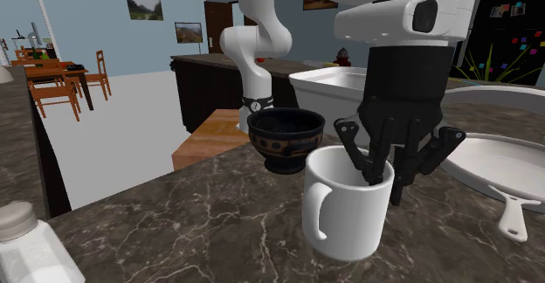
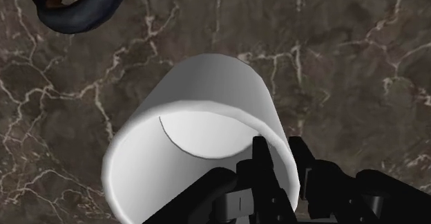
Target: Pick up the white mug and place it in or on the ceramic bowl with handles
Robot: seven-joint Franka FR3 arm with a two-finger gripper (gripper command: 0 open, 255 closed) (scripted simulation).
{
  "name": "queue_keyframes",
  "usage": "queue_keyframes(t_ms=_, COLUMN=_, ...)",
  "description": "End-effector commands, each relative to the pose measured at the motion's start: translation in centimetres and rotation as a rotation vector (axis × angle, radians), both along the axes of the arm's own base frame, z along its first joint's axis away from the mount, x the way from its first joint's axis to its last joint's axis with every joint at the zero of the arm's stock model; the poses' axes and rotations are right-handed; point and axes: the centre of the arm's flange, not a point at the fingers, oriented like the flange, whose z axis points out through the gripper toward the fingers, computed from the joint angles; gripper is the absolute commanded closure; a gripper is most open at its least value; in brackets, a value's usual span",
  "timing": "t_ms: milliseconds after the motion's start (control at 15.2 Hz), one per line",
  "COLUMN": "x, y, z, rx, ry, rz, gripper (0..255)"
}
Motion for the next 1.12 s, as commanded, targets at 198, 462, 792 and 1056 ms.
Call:
queue_keyframes(t_ms=198, x=0.0, y=0.0, z=0.0, rx=0.000, ry=0.000, rz=0.000, gripper=255)
queue_keyframes(t_ms=462, x=0.0, y=0.0, z=0.5, rx=0.000, ry=0.000, rz=0.000, gripper=255)
queue_keyframes(t_ms=792, x=0.0, y=0.0, z=3.2, rx=0.000, ry=0.000, rz=0.000, gripper=255)
queue_keyframes(t_ms=1056, x=0.0, y=0.0, z=5.3, rx=0.000, ry=0.000, rz=0.000, gripper=255)
